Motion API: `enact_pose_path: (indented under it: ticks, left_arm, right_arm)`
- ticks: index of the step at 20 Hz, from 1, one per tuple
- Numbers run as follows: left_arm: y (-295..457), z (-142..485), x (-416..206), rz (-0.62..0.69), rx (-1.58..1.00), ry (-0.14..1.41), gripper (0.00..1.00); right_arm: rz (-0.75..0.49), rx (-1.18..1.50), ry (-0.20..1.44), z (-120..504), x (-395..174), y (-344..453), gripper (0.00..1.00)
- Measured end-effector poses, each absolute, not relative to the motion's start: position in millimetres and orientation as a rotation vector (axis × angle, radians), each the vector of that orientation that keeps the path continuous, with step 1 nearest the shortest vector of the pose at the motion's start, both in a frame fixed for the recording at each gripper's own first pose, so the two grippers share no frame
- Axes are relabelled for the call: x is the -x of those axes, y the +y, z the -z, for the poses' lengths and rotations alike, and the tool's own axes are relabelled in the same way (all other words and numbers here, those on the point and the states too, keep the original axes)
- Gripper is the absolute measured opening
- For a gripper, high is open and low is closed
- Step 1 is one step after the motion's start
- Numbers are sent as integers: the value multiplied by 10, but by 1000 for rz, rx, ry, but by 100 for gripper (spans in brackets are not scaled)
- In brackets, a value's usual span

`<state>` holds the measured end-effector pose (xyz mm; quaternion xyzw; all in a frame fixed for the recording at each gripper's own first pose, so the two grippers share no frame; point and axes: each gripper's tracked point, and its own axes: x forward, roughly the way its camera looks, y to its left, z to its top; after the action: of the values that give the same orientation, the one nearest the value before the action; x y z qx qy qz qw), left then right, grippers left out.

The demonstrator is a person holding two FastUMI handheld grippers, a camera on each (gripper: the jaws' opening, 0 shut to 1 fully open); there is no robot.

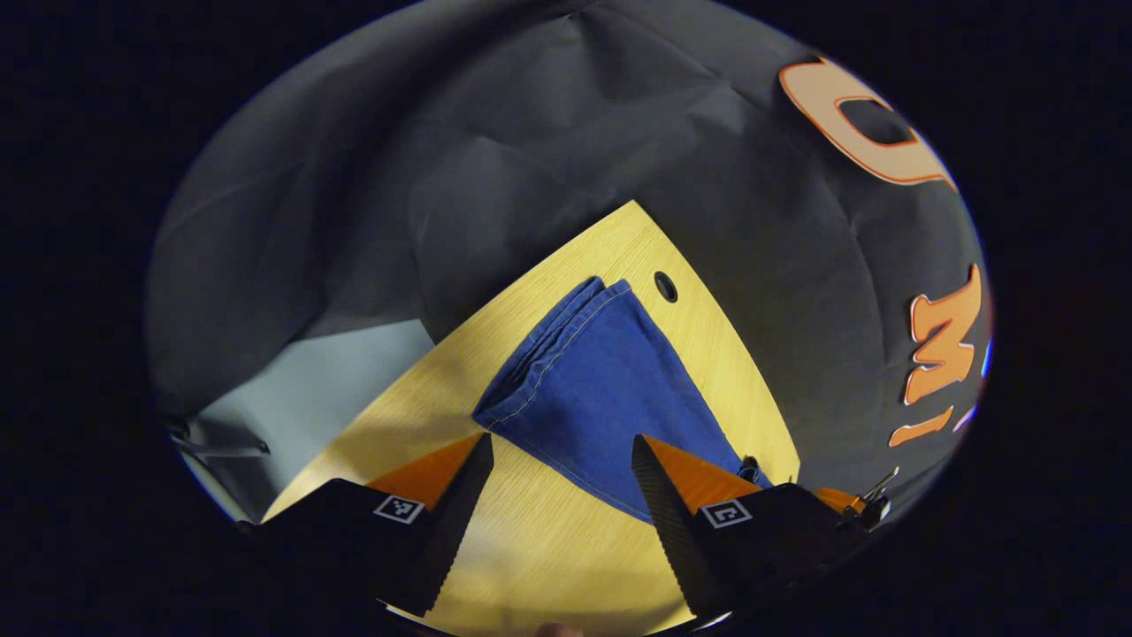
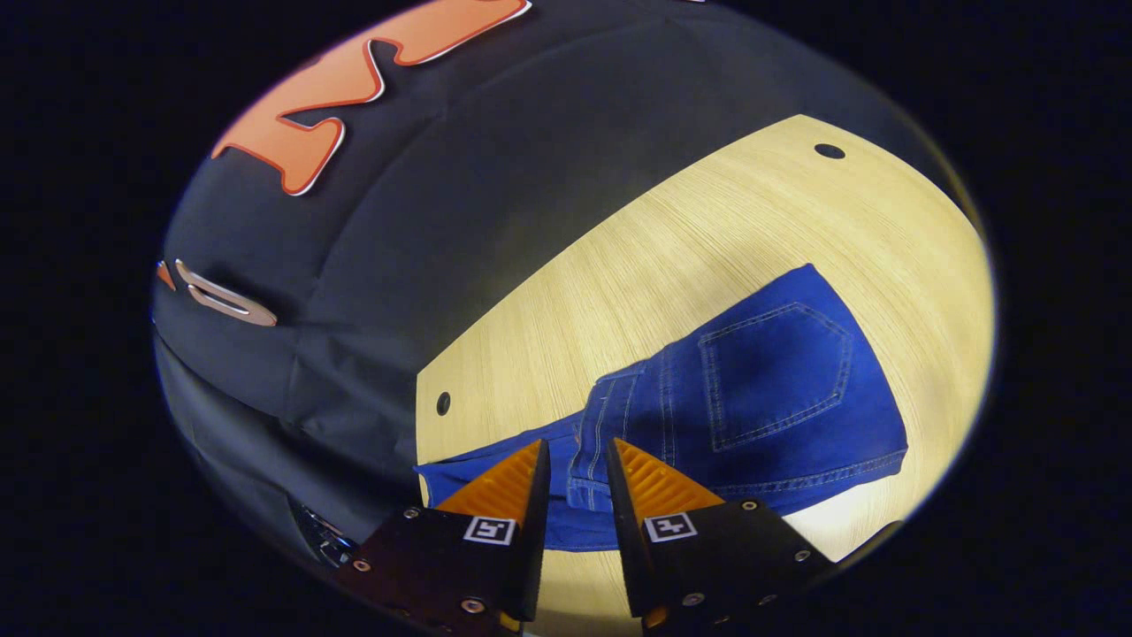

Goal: Grasp the waist and the cuffs of the jeans and fold them to make the two legs overlap; first hold the waist and fold one-third of the jeans toward the cuffs, then hold the cuffs and fold the remaining one-third in the same direction to finish folding.

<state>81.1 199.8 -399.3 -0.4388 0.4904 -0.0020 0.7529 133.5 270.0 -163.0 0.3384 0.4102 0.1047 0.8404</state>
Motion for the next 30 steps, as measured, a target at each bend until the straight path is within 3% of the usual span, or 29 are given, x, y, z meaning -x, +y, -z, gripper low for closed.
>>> enact_pose_path:
  ticks: [9, 15, 16, 17, 19, 20, 22, 27, 30]
  left_arm:
    - [1910, 4283, -1048, 26, 1121, 1068, 92]
    - [1556, 4304, -1414, 109, 1162, 1012, 85]
    - [1558, 4360, -1416, 97, 1149, 1023, 81]
    - [1623, 4430, -1372, 61, 1121, 1048, 65]
    - [1603, 4478, -1420, 24, 1152, 1026, 6]
    - [1669, 4394, -1396, 21, 1145, 1006, 11]
    - [1656, 4197, -1366, 29, 1115, 973, 2]
    - [1539, 3555, -1449, 84, 986, 850, 2]
    - [1348, 3124, -1473, 103, 933, 790, 2]
  right_arm:
    - [-165, -671, 760, 1170, -1181, 2251, 56]
    - [-126, -690, 726, 1067, -955, 1981, 57]
    - [-117, -693, 723, 1060, -917, 1915, 57]
    - [-101, -695, 721, 1070, -861, 1825, 57]
    - [-81, -703, 707, 1054, -816, 1648, 57]
    - [-73, -709, 695, 1040, -797, 1555, 57]
    - [-64, -723, 674, 1007, -795, 1432, 57]
    - [-116, -669, 636, 926, -841, 1281, 57]
    - [-173, -621, 631, 940, -884, 1206, 69]
